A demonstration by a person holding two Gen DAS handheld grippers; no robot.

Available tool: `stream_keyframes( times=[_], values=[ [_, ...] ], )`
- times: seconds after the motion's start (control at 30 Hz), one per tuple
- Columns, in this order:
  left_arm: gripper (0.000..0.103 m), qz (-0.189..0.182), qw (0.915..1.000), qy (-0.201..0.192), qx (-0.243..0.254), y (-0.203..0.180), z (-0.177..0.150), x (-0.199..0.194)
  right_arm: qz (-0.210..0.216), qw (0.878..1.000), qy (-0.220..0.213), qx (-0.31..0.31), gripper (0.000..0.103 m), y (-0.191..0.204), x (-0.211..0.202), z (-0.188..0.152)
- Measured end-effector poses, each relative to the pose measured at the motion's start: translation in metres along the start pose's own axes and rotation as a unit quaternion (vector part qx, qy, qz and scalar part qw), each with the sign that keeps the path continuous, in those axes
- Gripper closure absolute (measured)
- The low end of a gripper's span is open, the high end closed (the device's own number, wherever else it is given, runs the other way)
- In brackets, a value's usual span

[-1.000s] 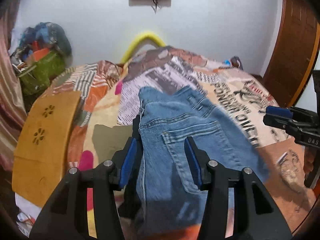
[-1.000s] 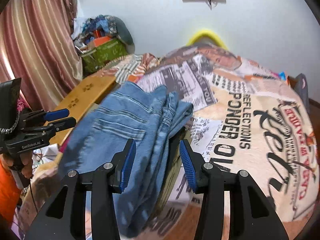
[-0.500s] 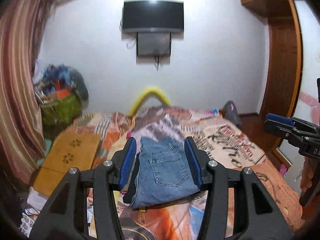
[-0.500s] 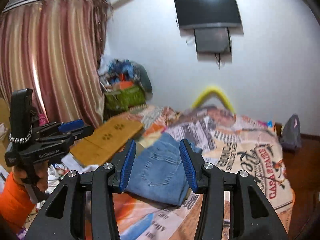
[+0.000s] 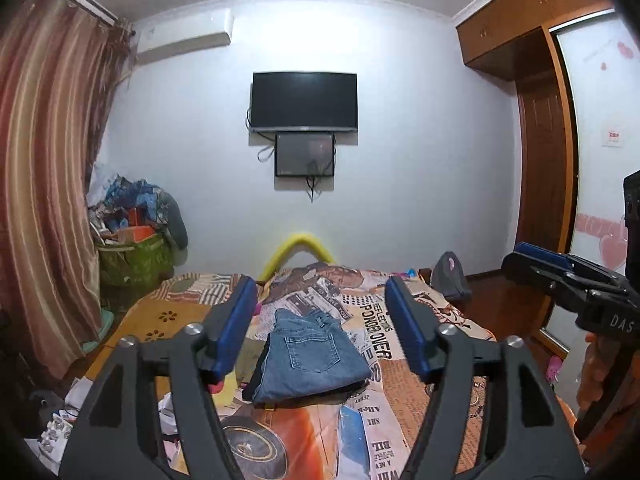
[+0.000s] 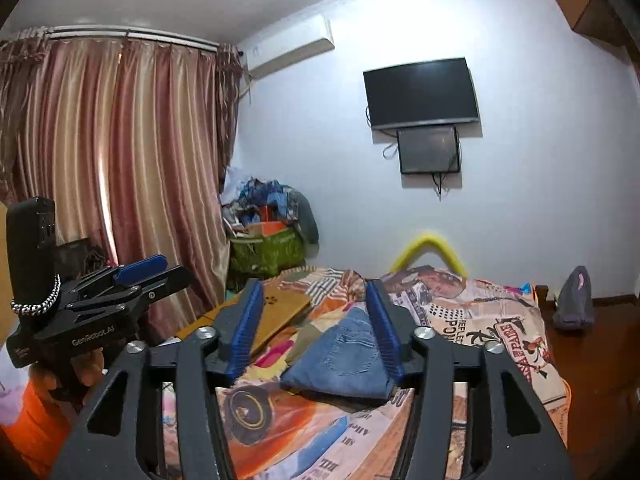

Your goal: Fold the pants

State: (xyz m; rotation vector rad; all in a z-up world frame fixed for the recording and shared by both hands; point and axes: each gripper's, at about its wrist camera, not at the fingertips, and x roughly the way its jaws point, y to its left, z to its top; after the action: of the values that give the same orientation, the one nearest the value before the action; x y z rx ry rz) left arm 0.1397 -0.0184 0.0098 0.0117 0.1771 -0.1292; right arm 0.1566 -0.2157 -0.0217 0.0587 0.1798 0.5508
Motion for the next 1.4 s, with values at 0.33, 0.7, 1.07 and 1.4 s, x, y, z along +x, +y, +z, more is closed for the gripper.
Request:
stream_keyframes(
  times=[0.33,0.7,1.07,1.4],
  values=[
    [0.006,0.003,0.9998,-0.008,-0.016,-0.004,-0.014,-0.024,-0.017,1.000,-0.025,-0.003,0.016,0.007,-0.013,-0.009],
    [0.002,0.006,0.9998,-0.003,-0.021,-0.003,-0.022,-0.020,-0.049,0.999,-0.019,-0.006,0.000,0.012,-0.013,-0.023],
    [0.002,0.008,0.9998,0.002,-0.017,-0.005,-0.025,-0.016,-0.052,0.999,-0.013,-0.002,0.000,0.011,-0.020,-0.029],
    [0.001,0.006,0.9999,0.006,-0.014,-0.006,-0.027,-0.013,-0.055,0.998,-0.009,0.002,0.000,0.010,-0.020,-0.029]
  ],
)
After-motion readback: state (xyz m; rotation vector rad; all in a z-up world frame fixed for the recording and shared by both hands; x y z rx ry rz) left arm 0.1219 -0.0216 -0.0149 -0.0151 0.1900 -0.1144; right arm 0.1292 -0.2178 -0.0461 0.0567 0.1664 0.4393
